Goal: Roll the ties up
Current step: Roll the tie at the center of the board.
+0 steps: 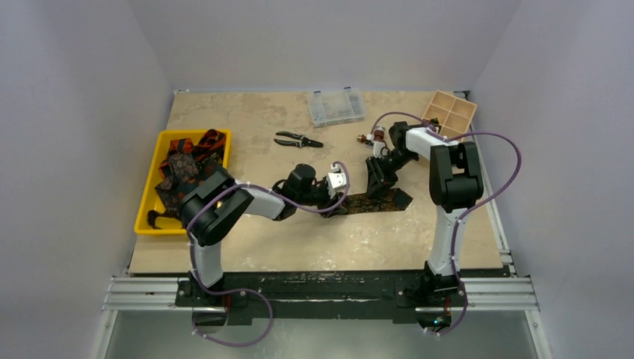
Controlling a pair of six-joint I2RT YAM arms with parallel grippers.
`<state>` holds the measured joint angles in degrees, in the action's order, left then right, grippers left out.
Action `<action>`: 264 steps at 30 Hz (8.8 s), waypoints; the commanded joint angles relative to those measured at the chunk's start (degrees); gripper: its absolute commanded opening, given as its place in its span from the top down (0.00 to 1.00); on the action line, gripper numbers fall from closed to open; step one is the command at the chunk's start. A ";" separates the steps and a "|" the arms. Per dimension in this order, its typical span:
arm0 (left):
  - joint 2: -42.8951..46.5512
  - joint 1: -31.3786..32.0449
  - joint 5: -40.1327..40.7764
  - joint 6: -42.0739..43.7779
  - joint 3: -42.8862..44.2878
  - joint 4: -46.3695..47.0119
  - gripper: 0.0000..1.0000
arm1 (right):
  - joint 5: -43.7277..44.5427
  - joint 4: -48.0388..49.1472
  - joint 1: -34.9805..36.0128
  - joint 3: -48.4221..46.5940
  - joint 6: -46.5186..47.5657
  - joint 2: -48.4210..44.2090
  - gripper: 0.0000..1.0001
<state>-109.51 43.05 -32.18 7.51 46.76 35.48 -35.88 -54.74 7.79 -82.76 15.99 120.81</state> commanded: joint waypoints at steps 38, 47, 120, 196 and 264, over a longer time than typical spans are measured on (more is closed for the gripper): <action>-4.58 1.54 10.13 12.23 6.44 -32.23 0.81 | -25.12 6.60 7.92 0.81 -10.04 -0.56 0.47; -5.44 1.51 10.49 11.66 7.26 -32.77 0.80 | -22.98 4.32 9.52 2.37 -7.32 1.45 0.68; -6.94 0.80 -6.05 6.69 2.41 2.08 0.43 | 6.71 21.02 3.82 17.55 -16.28 -3.32 1.00; -1.09 3.60 8.50 10.61 0.15 -14.94 0.97 | -3.39 3.87 4.17 1.91 0.91 -5.17 0.55; -4.14 5.52 7.91 11.90 5.41 -18.35 0.92 | -0.85 -0.16 -1.99 3.22 1.68 -8.02 0.54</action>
<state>-114.78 48.53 -28.01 14.28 54.26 32.91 -36.01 -53.30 9.21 -76.27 11.92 115.42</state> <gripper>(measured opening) 0.405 0.446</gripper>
